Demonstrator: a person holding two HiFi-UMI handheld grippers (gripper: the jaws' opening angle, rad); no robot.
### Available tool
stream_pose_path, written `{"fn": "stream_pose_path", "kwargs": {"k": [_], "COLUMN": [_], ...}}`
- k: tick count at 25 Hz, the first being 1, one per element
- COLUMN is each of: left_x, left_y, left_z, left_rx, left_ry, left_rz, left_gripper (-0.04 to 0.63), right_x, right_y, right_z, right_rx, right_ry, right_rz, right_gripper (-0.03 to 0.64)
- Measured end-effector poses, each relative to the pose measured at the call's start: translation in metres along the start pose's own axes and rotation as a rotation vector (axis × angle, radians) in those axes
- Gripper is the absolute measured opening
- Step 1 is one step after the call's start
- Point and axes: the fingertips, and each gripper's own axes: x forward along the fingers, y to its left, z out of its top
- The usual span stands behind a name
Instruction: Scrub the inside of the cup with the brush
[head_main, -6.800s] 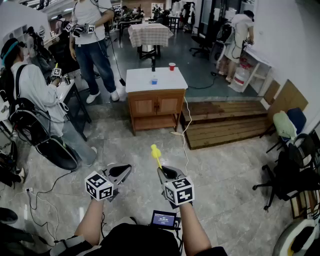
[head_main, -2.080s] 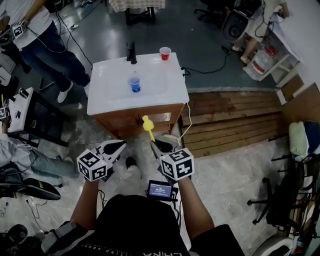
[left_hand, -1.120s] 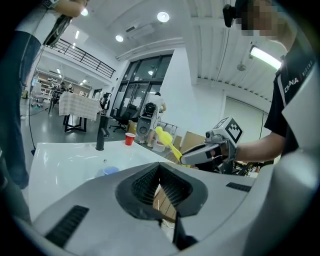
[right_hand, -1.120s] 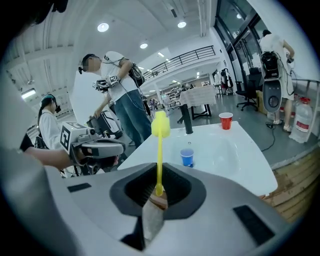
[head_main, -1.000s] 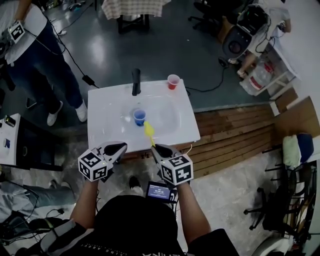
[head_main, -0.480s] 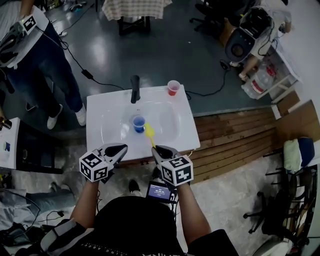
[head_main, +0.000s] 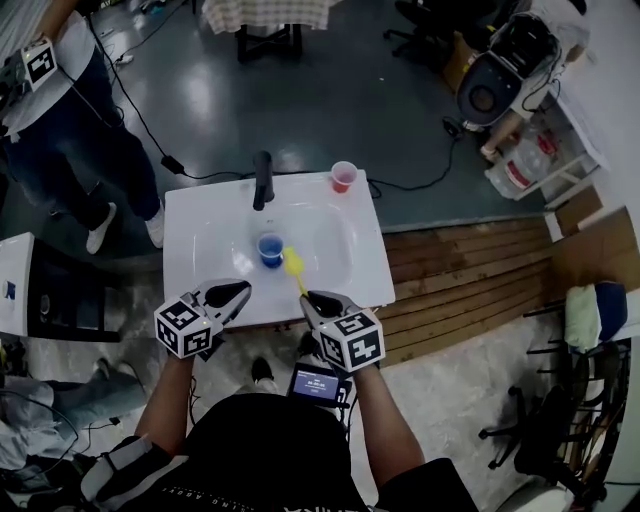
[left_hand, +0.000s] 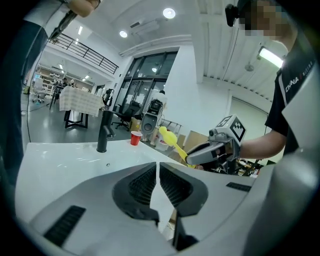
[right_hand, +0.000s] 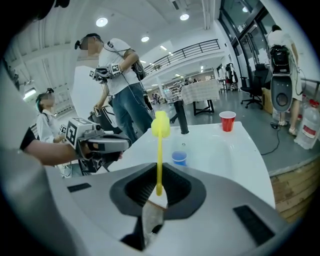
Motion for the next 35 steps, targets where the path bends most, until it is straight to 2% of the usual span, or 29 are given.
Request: {"fn": "stream_pose_path", "kwargs": {"k": [5, 8, 16, 18, 26, 35], "left_x": [0.018, 0.028, 0.080, 0.089, 0.110, 0.138], "left_y": [0.027, 0.041, 0.079, 0.091, 0.116, 0.139], "left_z": [-0.012, -0.023, -0.037, -0.040, -0.059, -0.081], "left_rx": [0.028, 0.026, -0.006, -0.015, -0.046, -0.011], "left_ry": [0.072, 0.102, 0.164, 0.177, 0.228, 0.310], "left_rz": [0.040, 0.052, 0.088, 0.104, 0.199, 0.250], "left_gripper": [0.009, 0.038, 0.161, 0.170, 0.313, 0.377], "right_x": [0.014, 0.025, 0.050, 0.058, 0.072, 0.092], "right_y": [-0.015, -0.023, -0.063, -0.068, -0.085, -0.098], "right_z": [0.002, 0.000, 0.008, 0.011, 0.013, 0.019], "right_rx": [-0.042, -0.074, -0.100, -0.108, -0.115, -0.117], "right_ry": [0.042, 0.078, 0.139, 0.154, 0.194, 0.204], "right_rz": [0.019, 0.031, 0.070, 0.083, 0.127, 0.169], "right_gripper": [0.041, 0.041, 0.041, 0.041, 0.041, 0.041]}}
